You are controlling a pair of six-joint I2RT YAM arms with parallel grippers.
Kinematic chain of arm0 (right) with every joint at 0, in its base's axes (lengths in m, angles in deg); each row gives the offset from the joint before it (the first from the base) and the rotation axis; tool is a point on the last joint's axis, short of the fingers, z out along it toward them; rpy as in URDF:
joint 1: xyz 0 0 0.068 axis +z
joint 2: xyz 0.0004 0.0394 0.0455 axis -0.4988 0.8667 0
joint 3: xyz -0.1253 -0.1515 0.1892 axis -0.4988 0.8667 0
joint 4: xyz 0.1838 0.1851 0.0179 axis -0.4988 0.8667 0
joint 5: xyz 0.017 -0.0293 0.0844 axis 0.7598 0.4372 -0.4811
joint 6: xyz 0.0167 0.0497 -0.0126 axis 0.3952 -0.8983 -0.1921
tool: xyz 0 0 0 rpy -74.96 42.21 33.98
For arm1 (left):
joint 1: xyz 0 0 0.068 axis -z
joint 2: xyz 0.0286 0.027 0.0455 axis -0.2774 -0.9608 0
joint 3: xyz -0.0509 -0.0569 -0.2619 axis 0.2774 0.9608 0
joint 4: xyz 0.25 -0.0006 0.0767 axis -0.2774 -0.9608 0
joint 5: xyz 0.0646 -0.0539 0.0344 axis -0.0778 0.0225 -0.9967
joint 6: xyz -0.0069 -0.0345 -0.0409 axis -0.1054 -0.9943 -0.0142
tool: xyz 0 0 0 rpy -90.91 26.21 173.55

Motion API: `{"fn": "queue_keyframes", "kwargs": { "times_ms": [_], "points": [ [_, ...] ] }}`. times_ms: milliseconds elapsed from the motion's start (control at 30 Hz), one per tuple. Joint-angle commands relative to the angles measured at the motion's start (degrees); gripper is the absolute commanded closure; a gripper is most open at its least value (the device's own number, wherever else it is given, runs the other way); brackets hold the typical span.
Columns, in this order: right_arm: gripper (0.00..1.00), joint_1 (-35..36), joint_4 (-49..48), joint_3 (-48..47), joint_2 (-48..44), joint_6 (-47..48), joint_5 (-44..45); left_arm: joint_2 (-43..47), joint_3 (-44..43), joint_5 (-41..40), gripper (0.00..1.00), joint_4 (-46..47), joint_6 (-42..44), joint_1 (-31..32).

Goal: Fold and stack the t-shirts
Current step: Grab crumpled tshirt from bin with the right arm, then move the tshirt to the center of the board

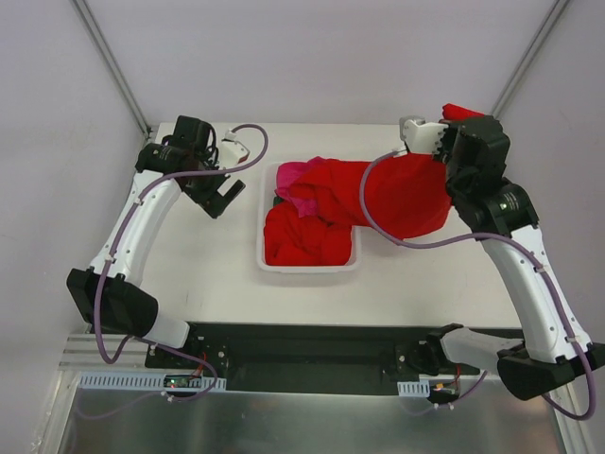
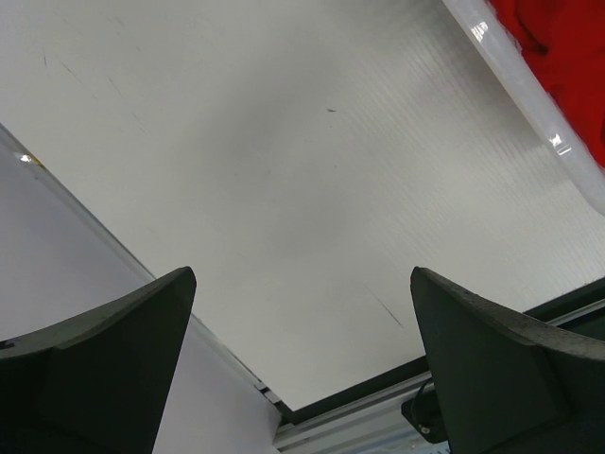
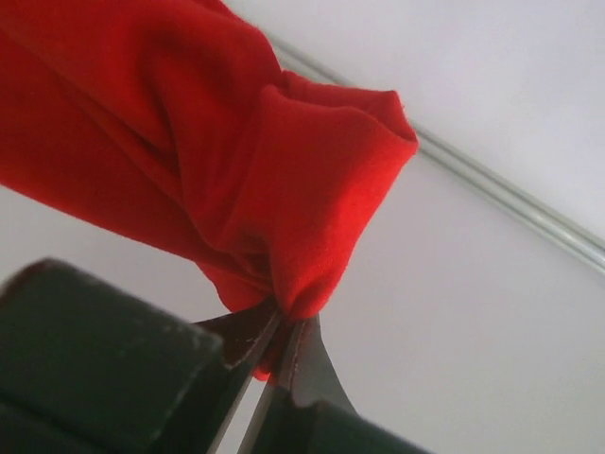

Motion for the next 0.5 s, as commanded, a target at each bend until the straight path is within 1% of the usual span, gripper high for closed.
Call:
{"fn": "queue_keyframes", "kwargs": {
  "times_ms": [0,33,67,133,167,233,267,333,367,400,467],
  "points": [
    [0.99,-3.6,-9.6,1.6,-3.8,9.3,2.1,0.1,-1.7,0.6,0.01,0.1,0.7,0.3],
    [0.99,-3.8,-8.3,1.7,-4.3,8.2,2.3,0.0,-1.6,0.6,0.01,0.1,0.7,0.2],
    [0.99,-3.8,-0.7,1.3,-4.4,3.8,2.1,0.0,-1.7,0.5,0.01,0.2,0.6,0.3],
    [0.99,-3.4,5.2,1.8,-4.8,-1.5,1.3,-0.2,-1.8,0.6,0.01,0.3,0.4,0.4],
    [0.99,-3.2,12.9,1.8,-4.6,-6.8,0.0,-0.4,-2.1,0.9,0.01,0.3,0.0,0.4],
    [0.99,-2.6,16.4,3.1,-4.1,-11.4,-3.0,-0.7,-2.8,1.3,0.01,0.4,-0.4,0.8],
    [0.99,-2.5,21.7,3.1,-3.6,-15.8,-4.8,-0.8,-3.1,1.6,0.01,0.4,-0.6,0.9],
    [0.99,-1.9,23.0,3.9,-2.6,-19.6,-7.4,-1.5,-4.2,1.7,0.01,0.5,-1.3,1.7],
    [0.99,-1.8,26.3,3.9,-0.7,-20.9,-8.7,-1.7,-4.6,2.6,0.01,0.4,-1.6,1.9],
    [0.99,-1.5,27.5,3.8,0.1,-23.2,-10.1,-2.4,-5.0,3.2,0.01,0.5,-2.3,2.1],
    [0.99,-1.5,30.8,3.9,2.2,-24.5,-14.9,-3.0,-6.1,5.6,0.01,0.4,-5.2,2.2]
  ]
}}
